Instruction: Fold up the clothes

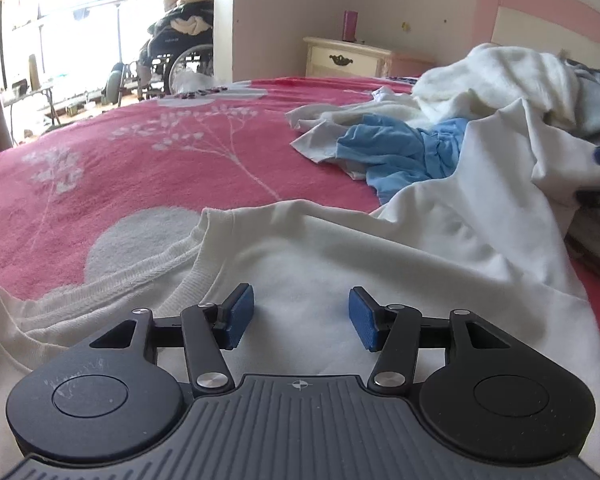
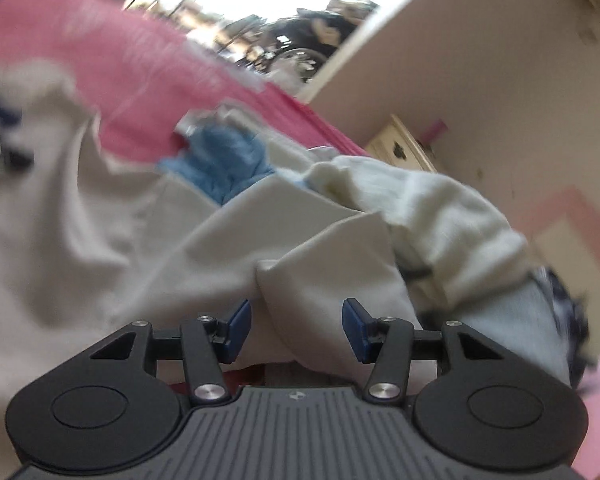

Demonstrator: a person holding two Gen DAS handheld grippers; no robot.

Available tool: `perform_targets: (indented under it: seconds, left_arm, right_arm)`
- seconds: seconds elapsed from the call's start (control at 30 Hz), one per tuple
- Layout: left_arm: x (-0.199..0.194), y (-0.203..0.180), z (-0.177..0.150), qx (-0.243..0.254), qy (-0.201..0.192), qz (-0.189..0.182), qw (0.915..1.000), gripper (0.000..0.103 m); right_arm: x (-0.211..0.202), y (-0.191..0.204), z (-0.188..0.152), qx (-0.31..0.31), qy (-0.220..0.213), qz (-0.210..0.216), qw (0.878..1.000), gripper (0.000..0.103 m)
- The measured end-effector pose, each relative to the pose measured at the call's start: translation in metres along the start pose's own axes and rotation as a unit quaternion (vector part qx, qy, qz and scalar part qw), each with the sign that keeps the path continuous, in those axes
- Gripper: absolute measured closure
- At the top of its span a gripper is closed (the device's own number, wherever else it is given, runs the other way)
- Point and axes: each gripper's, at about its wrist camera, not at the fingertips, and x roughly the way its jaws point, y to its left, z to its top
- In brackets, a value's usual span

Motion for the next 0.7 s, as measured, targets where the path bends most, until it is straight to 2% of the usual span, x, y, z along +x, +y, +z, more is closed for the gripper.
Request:
perform_targets:
  seconds: [0.03,0.07,0.1,0.17,0.27,0.33,0.43,0.53,0.57,0.7]
  left_arm:
    - [0.0,0.0,0.0,0.001,-0.001,0.001,1.0,0.049]
    - [0.0,0.0,0.001,-0.001,-0.001,0.0,1.0,0.049]
    - [0.0,0.0,0.002,-0.002,-0.001,0.0,1.0,0.049]
    - [0.0,0.0,0.003,-0.002,-0.003,-0.001,1.0,0.049]
    - [-0.001,-0.001,0.005,-0.003,-0.011,-0.005,0.9999,0.049]
    - [-0.001,-0.003,0.008,0.0,-0.019,-0.01,0.9998,0.049]
    - [0.002,-0.009,0.013,0.012,-0.029,-0.012,0.9994,0.049]
    - [0.01,-0.015,0.017,0.02,-0.029,-0.008,0.9993,0.049]
    - [0.015,-0.017,0.018,0.022,-0.025,-0.002,0.9995,0.049]
    - [0.028,-0.017,0.019,0.018,-0.004,0.012,0.9998,0.049]
  right_arm:
    - [0.007,0.004,-0.001,-0.017,0.001,-0.008,1.0,0.054]
    - [0.013,0.004,0.0,-0.026,0.004,-0.014,1.0,0.064]
    - [0.019,0.0,0.001,-0.021,0.009,-0.015,1.0,0.066]
    - [0.026,-0.017,0.004,0.007,0.016,-0.018,1.0,0.092]
    - [0.014,-0.056,0.014,0.091,-0.001,-0.021,0.996,0.095]
    - [0.003,-0.085,0.02,0.156,-0.017,-0.022,0.987,0.096]
    - [-0.01,-0.141,0.021,0.273,-0.032,-0.021,0.961,0.096]
    - [-0.014,-0.194,0.014,0.38,-0.034,-0.015,0.924,0.096]
    - [-0.013,-0.208,0.01,0.406,-0.032,-0.013,0.913,0.096]
    - [-0.008,-0.238,-0.008,0.46,-0.014,-0.015,0.888,0.097]
